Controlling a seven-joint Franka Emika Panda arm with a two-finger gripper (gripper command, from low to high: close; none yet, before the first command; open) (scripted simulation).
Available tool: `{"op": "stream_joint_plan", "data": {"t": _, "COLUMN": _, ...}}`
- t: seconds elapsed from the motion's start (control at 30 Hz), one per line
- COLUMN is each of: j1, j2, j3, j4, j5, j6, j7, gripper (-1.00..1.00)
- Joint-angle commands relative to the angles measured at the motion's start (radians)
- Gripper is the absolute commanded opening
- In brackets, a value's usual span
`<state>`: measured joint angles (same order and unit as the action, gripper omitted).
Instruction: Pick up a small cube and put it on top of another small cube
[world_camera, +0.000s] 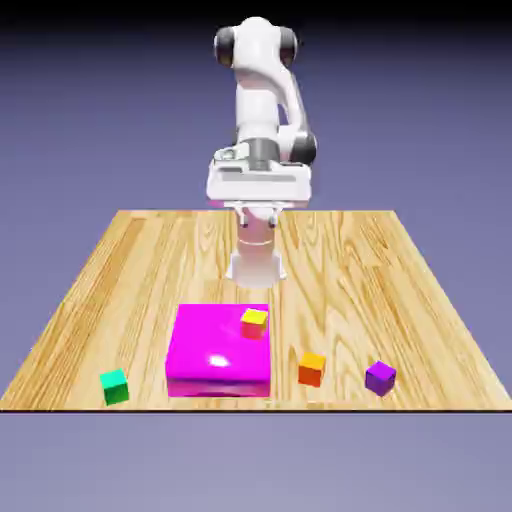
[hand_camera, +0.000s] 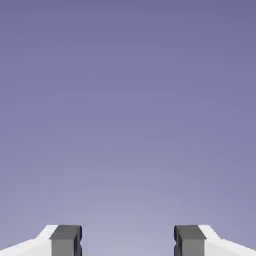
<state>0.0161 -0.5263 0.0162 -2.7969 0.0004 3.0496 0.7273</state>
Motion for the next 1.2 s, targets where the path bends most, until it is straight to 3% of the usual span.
{"op": "stream_joint_plan", "data": {"t": 0.0, "j1": 0.003, "j2": 0.036, "j3": 0.013, "j4": 0.011, "j5": 0.000, "j6": 0.010, "j7": -0.011, "gripper": 0.00}}
{"op": "stream_joint_plan", "data": {"t": 0.83, "j1": 0.088, "j2": 0.942, "j3": 0.349, "j4": 0.283, "j5": 0.009, "j6": 0.272, "j7": -0.297, "gripper": 0.00}}
{"op": "stream_joint_plan", "data": {"t": 1.13, "j1": 0.209, "j2": 1.166, "j3": 0.246, "j4": 0.419, "j5": 0.029, "j6": 0.366, "j7": -0.325, "gripper": 0.00}}
{"op": "stream_joint_plan", "data": {"t": 1.17, "j1": 0.209, "j2": 1.166, "j3": 0.246, "j4": 0.419, "j5": 0.029, "j6": 0.366, "j7": -0.325, "gripper": -1.00}}
